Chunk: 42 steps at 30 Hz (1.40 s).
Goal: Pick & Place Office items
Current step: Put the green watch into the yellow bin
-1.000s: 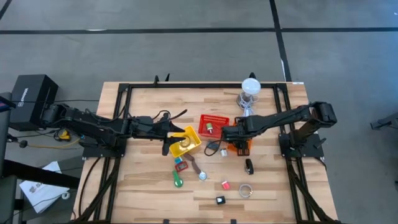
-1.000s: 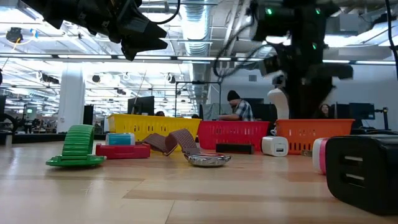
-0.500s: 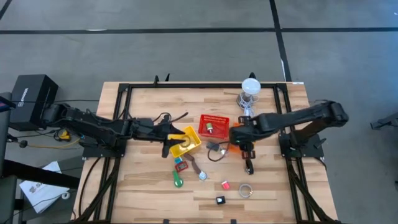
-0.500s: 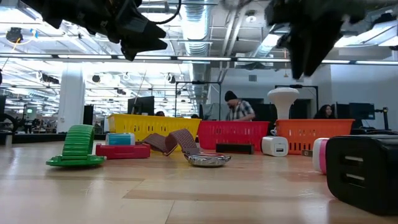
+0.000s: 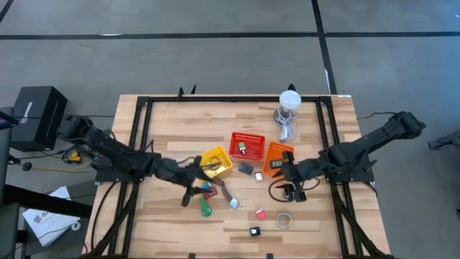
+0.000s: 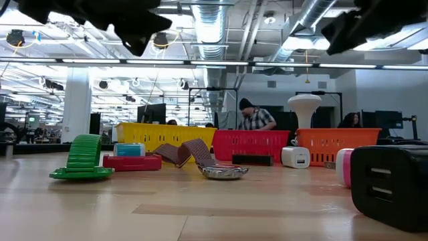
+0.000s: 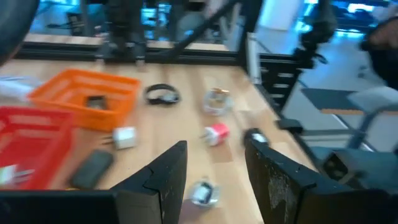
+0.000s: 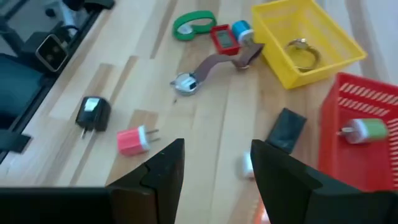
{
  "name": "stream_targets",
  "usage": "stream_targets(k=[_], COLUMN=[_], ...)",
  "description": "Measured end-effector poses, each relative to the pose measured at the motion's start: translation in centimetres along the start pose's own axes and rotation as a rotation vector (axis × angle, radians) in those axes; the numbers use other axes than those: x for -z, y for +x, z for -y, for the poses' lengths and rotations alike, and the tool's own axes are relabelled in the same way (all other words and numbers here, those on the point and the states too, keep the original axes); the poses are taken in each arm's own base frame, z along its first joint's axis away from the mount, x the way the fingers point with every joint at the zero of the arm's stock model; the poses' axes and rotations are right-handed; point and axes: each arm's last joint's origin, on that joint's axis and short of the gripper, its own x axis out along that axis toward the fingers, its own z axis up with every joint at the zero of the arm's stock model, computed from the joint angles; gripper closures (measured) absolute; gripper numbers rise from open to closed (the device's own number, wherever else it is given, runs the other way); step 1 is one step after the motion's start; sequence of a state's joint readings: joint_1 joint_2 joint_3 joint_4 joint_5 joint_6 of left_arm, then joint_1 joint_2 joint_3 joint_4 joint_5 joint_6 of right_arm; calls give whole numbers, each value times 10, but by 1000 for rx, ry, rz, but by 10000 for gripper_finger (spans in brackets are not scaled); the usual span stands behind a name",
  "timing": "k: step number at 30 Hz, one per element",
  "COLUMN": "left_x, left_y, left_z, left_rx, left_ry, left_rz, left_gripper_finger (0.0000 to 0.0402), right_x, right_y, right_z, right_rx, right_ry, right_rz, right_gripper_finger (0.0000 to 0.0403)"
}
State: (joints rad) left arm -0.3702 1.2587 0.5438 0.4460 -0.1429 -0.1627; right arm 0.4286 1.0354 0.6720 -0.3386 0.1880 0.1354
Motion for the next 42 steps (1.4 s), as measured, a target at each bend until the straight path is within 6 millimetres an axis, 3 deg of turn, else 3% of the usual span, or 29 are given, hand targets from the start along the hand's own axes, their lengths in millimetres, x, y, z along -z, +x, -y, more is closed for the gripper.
stream_targets(k=[8,17,26,42], left_x=[25,54,89,100], left_y=[11,17,20,15], left_z=[31,53,52,46], left_rx=[74,155,29,-49], left_ry=[56,371,537,641], left_rz=[-81,-184,-399,-460], left_gripper_finger=[244,244,244,244], right_x=[20,18,18,18], right_y=[11,18,17,17], right_z=[-5,-5,-5,-5], right_rx=[47,65,64,63], right_ry=[9,7,6,6], right_rz=[82,127,133,133], right_gripper_finger=[227,227,227,227])
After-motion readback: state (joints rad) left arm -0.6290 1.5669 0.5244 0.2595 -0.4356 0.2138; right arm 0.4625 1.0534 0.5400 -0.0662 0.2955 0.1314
